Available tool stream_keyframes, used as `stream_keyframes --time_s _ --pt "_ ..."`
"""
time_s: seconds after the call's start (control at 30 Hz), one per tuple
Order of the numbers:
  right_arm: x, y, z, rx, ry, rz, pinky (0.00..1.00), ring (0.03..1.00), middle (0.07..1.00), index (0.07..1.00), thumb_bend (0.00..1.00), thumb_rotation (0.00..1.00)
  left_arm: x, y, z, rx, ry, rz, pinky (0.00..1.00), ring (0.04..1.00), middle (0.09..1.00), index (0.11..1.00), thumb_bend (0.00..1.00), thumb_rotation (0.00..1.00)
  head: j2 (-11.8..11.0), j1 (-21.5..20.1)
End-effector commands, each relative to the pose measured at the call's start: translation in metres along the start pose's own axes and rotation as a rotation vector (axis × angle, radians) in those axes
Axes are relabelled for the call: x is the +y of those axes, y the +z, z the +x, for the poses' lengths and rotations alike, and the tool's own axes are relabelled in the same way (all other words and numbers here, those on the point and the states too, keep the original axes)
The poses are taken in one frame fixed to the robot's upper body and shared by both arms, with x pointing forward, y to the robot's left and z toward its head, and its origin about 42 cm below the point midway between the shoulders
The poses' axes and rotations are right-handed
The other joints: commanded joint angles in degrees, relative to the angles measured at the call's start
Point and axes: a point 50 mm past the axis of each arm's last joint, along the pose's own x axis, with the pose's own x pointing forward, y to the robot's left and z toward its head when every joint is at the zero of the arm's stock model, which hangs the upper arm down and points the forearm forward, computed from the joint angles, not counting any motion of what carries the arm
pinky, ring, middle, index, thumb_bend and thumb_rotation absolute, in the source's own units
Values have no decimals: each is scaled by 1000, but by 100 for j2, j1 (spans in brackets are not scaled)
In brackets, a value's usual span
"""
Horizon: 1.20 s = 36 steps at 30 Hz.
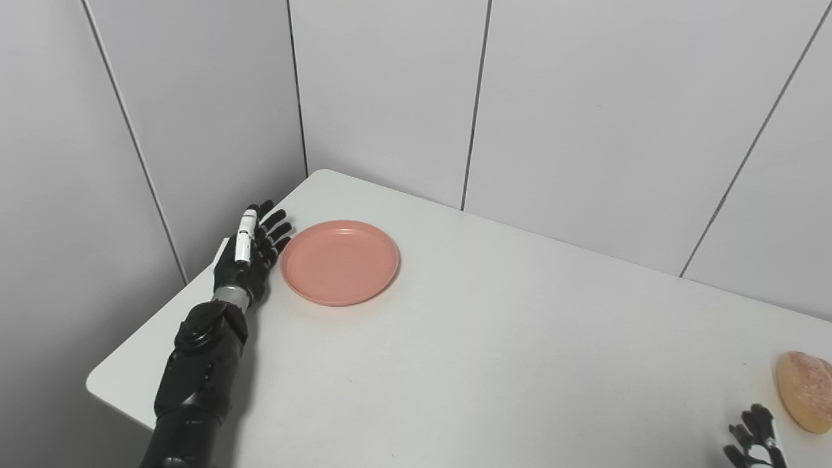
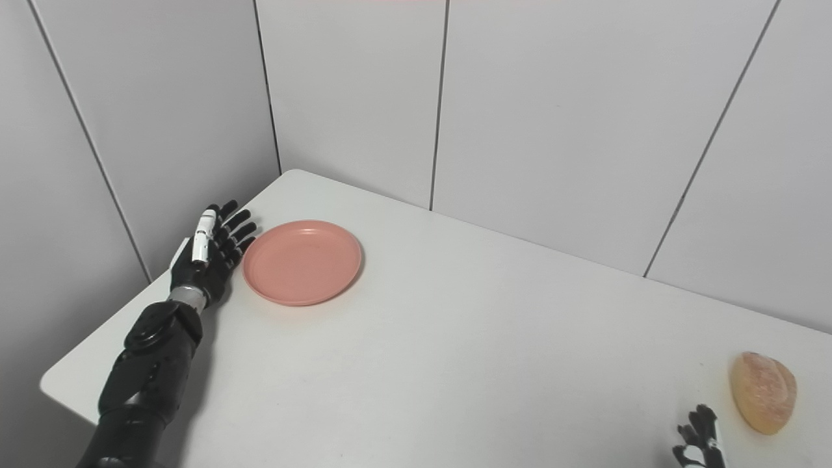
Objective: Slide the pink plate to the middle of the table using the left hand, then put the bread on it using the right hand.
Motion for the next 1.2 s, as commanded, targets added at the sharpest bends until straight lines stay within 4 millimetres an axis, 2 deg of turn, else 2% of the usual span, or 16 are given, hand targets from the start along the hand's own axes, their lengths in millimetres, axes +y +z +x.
stream_keyframes --time_s 0.0,0.3,0.57,0.83,0.93,1.17 --pt "-1 13 4 -51 -7 -13 954 978 993 990 204 1000 -7 -1 1 -7 -27 0 917 903 906 896 284 1000 2 -17" --pt "1 15 4 -59 -2 -15 959 985 999 997 213 1000 -29 -7 8 7 -59 -51 912 887 884 855 275 1000 44 -84" --pt "2 15 4 -59 -5 -19 951 977 993 988 236 1000 -46 -15 13 20 -98 -36 907 889 886 870 305 1000 60 -143" --pt "4 15 3 -60 -2 -32 955 979 993 989 242 1000 -56 -16 15 28 -123 -81 874 891 898 879 270 1000 95 -225" --pt "5 16 3 -60 -4 -33 968 980 993 987 236 1000 -62 -17 15 37 -137 -93 903 893 900 887 280 1000 108 -248" --pt "9 18 3 -69 -8 -40 972 980 993 987 234 1000 -75 -28 18 61 -175 -68 884 886 890 870 340 1000 176 -409"
